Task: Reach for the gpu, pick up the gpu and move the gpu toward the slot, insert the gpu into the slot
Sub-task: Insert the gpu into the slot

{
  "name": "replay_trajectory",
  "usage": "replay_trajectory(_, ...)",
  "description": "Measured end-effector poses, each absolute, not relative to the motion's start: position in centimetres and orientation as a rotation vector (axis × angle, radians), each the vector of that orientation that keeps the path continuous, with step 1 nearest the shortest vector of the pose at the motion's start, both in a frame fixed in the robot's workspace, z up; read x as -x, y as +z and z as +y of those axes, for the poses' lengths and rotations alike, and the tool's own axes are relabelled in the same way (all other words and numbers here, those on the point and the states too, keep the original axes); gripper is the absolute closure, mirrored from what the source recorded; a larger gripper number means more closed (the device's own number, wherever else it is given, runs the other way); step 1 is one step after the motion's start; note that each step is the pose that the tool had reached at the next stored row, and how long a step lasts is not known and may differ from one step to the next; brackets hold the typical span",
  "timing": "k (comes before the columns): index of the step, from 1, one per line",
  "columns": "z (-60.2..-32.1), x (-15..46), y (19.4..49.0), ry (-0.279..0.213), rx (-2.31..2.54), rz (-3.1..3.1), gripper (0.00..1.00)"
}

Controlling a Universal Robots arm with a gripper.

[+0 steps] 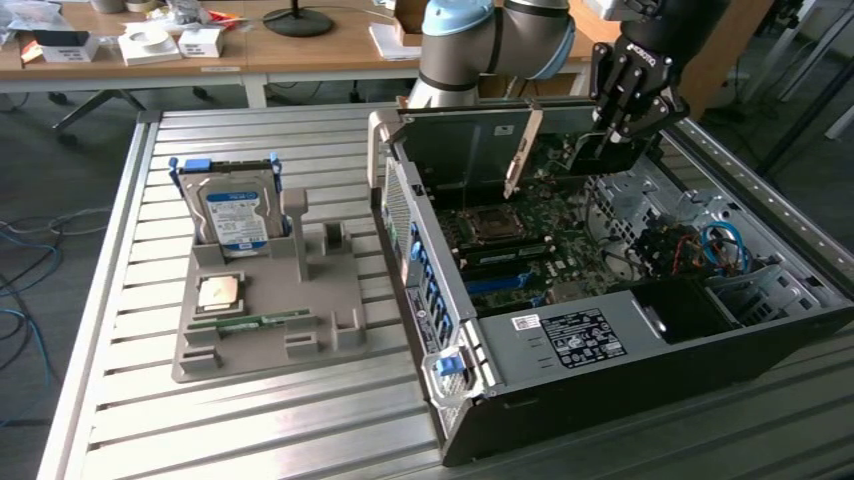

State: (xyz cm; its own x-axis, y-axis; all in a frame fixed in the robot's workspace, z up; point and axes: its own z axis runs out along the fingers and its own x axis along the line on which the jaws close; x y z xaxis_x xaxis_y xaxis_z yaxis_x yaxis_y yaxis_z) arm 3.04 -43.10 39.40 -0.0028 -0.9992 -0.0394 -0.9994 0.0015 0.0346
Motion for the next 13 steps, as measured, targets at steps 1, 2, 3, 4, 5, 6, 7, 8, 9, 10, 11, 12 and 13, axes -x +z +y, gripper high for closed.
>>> replay_trajectory(1, -43.10, -3.04, 39.39, 0.082, 2.216, 2.221, 0.73)
replay_trajectory(2, -43.10, -3.04, 39.39, 0.082, 2.216, 2.221, 0.73)
replay_trajectory(3, -43.10, -3.04, 39.39, 0.082, 2.216, 2.221, 0.73)
replay_trajectory(4, -43.10, -3.04, 39.39, 0.082, 2.216, 2.221, 0.73)
replay_trajectory(5, -43.10, -3.04, 39.39, 0.082, 2.216, 2.221, 0.73)
replay_trajectory(6, -43.10, -3.04, 39.39, 0.082, 2.216, 2.221, 0.73)
replay_trajectory(7, -43.10, -3.04, 39.38, 0.082, 2.216, 2.221, 0.73)
replay_trajectory(8, -43.10, -3.04, 39.34, 0.082, 2.216, 2.220, 0.73)
replay_trajectory(9, -43.10, -3.04, 39.26, 0.082, 2.216, 2.220, 0.73)
replay_trajectory(10, -43.11, -3.04, 39.17, 0.082, 2.216, 2.221, 0.73)
replay_trajectory(11, -43.11, -3.04, 39.06, 0.082, 2.216, 2.221, 0.73)
replay_trajectory(12, -43.10, -3.04, 38.95, 0.082, 2.216, 2.221, 0.73)
replay_trajectory(13, -43.10, -3.04, 38.89, 0.082, 2.216, 2.221, 0.73)
